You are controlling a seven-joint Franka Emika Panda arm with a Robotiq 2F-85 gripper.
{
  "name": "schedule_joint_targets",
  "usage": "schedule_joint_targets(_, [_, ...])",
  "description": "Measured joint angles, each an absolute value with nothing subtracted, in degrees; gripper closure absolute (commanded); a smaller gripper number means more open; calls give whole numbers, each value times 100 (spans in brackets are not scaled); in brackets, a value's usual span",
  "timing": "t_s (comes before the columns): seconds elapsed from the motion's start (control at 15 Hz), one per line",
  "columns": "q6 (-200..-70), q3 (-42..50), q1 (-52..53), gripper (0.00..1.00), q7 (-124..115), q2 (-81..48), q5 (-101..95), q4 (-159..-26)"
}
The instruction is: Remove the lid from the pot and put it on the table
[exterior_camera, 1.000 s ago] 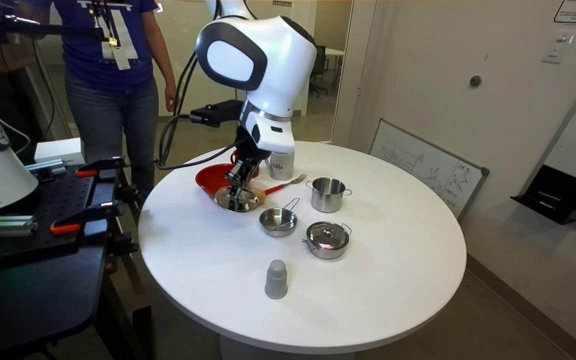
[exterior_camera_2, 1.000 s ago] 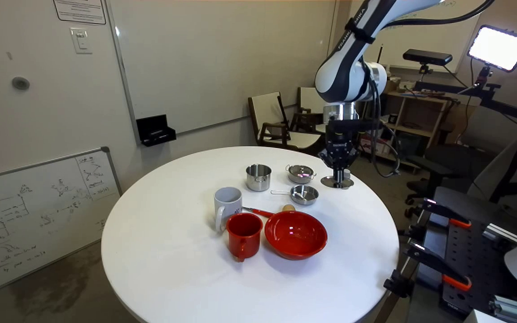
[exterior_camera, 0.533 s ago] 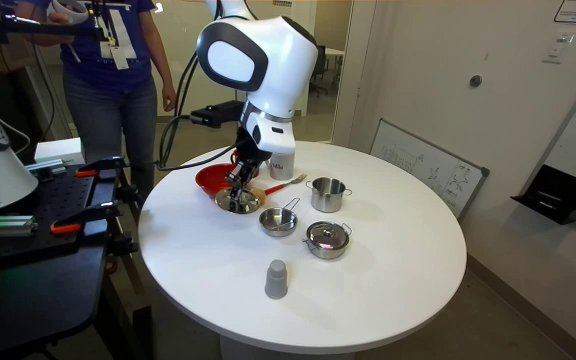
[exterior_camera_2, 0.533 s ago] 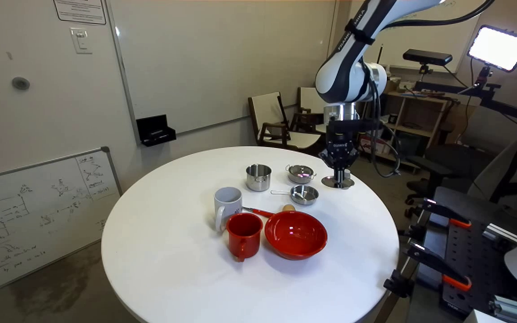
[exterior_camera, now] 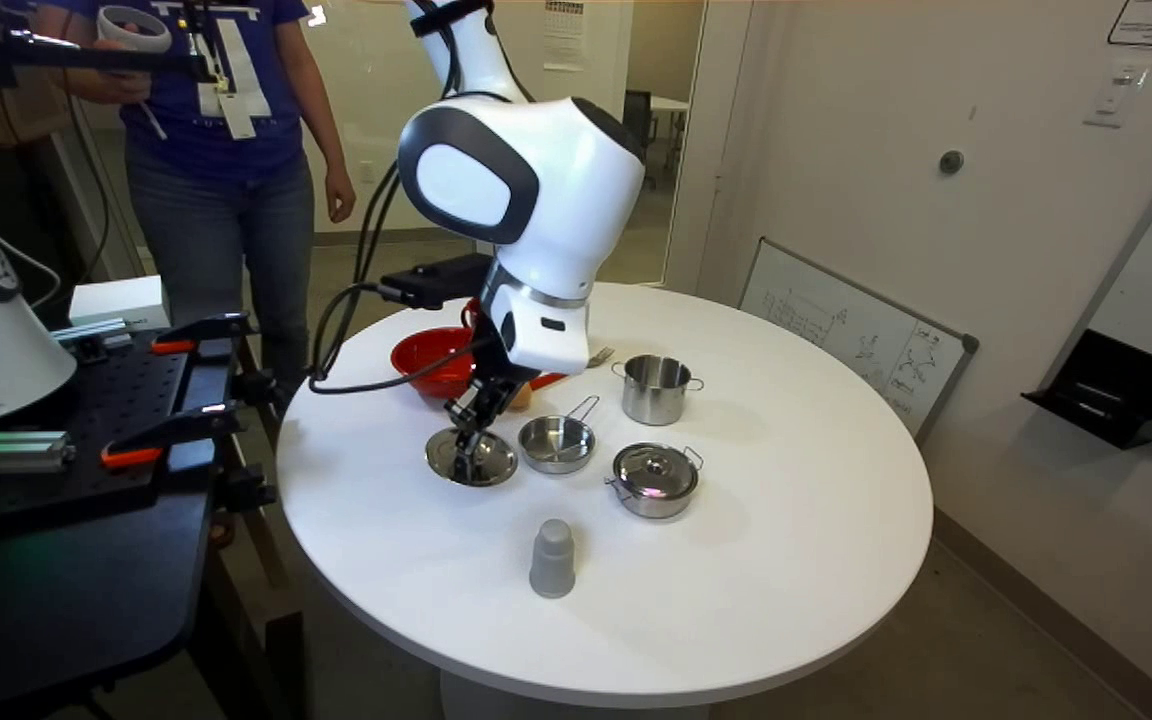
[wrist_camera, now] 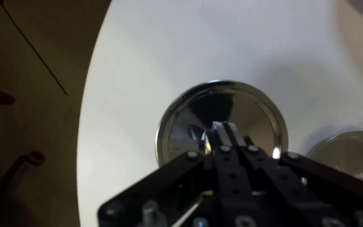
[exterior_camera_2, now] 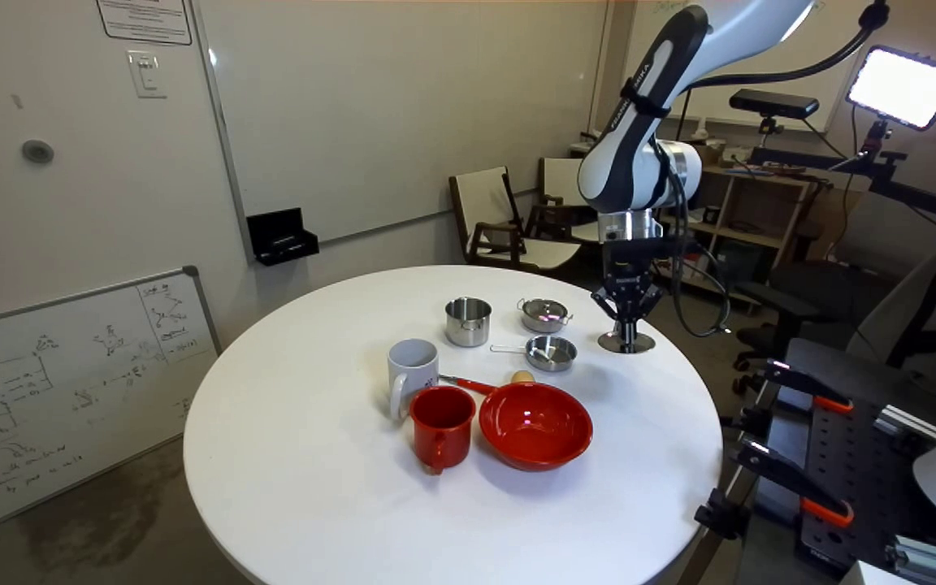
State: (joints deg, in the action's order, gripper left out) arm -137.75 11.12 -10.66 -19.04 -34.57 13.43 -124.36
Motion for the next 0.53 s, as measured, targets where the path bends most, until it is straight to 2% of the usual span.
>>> schedule_joint_targets(0.53, [-14033, 1115, -1141, 100, -2080, -3909, 1465, -12057])
